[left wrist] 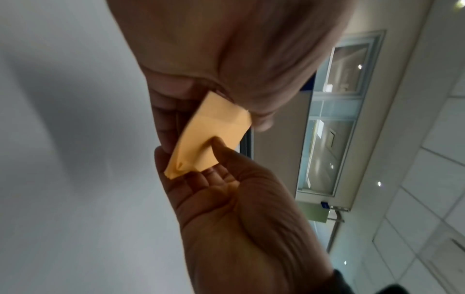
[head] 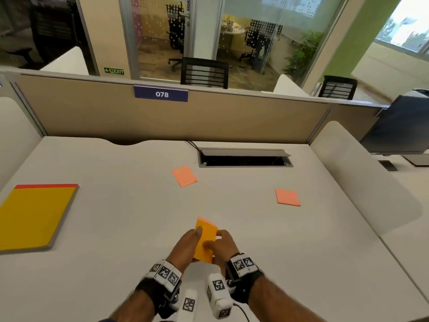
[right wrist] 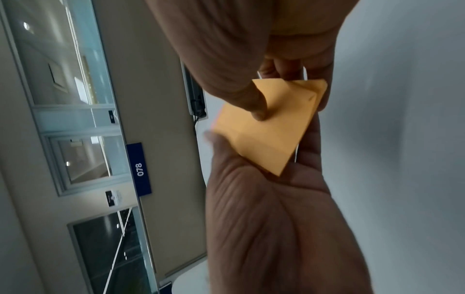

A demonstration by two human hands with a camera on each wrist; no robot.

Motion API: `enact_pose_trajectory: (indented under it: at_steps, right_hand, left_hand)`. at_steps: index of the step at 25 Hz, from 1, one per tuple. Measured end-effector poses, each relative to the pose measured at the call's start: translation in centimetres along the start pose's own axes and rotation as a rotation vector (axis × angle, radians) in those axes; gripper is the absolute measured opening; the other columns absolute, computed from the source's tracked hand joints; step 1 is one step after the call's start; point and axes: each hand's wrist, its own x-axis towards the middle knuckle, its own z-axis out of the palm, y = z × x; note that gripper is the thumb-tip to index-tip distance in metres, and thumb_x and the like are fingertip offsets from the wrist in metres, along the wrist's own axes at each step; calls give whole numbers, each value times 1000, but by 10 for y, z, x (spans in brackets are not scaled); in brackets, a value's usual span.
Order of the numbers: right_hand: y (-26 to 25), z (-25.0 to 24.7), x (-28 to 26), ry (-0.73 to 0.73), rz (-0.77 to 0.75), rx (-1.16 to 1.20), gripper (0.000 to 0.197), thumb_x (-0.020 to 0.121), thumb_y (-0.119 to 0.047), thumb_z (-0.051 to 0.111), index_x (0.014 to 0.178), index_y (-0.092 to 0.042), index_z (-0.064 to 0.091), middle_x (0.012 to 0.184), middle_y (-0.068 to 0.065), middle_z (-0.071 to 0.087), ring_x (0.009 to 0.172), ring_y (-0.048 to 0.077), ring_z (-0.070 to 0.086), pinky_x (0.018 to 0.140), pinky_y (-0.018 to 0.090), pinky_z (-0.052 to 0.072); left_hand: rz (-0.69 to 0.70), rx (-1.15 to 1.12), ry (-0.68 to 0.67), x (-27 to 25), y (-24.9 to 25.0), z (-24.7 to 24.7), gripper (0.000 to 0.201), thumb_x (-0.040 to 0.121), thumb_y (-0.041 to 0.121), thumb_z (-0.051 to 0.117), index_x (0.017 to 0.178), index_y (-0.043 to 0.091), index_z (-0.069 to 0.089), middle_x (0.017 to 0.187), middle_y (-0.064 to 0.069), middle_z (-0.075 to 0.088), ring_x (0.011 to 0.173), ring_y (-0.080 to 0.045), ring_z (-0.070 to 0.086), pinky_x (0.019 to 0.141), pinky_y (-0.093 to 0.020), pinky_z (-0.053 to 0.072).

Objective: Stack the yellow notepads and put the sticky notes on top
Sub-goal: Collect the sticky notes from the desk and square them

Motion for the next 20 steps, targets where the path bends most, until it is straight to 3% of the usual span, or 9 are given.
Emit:
enact_pose_trajectory:
  at_steps: [1,3,5,7,9,13,17,20]
  right_hand:
    - [-2,-4,3,-21,-17,-23,53,64,-20,67,114,-18,50,115,18,64,98,34,66,78,53,59]
    - [-10,-35,15,-38,-84,-102,42,73,-14,66,113,-13,54,107,18,67,93,29,66,78,41,58]
    - [-25,-88,34,68,-267,-346,29,81,-9,62,110,-9,60,92,13,67,87,24,62,78,31,49]
    - [-39,-157,61,199,-341,-617,27,86,-9,55,111,-10,61,101,10,65,97,26,60,86,29,44]
    - [-51,-226,95,298,-293,-846,34,86,-8,48,117,-17,56,120,11,60,113,29,54,97,36,45]
    - [-71,-319,151,341,-207,-1192,53,85,-11,46,135,-26,43,131,11,49,122,33,44,100,48,43]
    - [-79,-342,179,178,-183,-1271,71,82,-17,56,143,-36,28,140,8,41,127,33,40,103,49,39]
    - [-79,-340,187,199,-196,-1297,80,72,-24,71,141,-33,30,134,8,45,124,32,41,100,51,36]
  left_hand:
    - [40,81,15,5,-1,5,21,99,32,44,108,20,58,119,-19,65,104,-36,63,85,-55,55]
    - [48,93,51,20,-2,18,23,97,22,48,119,14,53,124,-23,59,107,-41,60,84,-58,55]
    - [9,46,103,30,-1,26,25,96,23,50,120,13,53,123,-24,58,107,-43,60,82,-60,55]
    - [-20,30,132,40,-2,36,25,96,24,52,118,13,53,123,-24,58,107,-44,59,81,-59,55]
    - [-27,-1,169,50,-1,47,26,96,23,51,119,12,52,121,-23,58,103,-43,59,81,-57,55]
    - [-21,-79,215,65,3,76,25,97,21,49,120,13,51,118,-21,58,97,-37,59,77,-49,55]
    - [-32,-78,254,75,2,93,26,98,22,48,122,14,50,120,-19,57,101,-38,58,75,-45,55]
    - [-46,-86,272,83,0,99,33,98,22,47,129,11,48,122,-19,56,105,-39,57,77,-45,55]
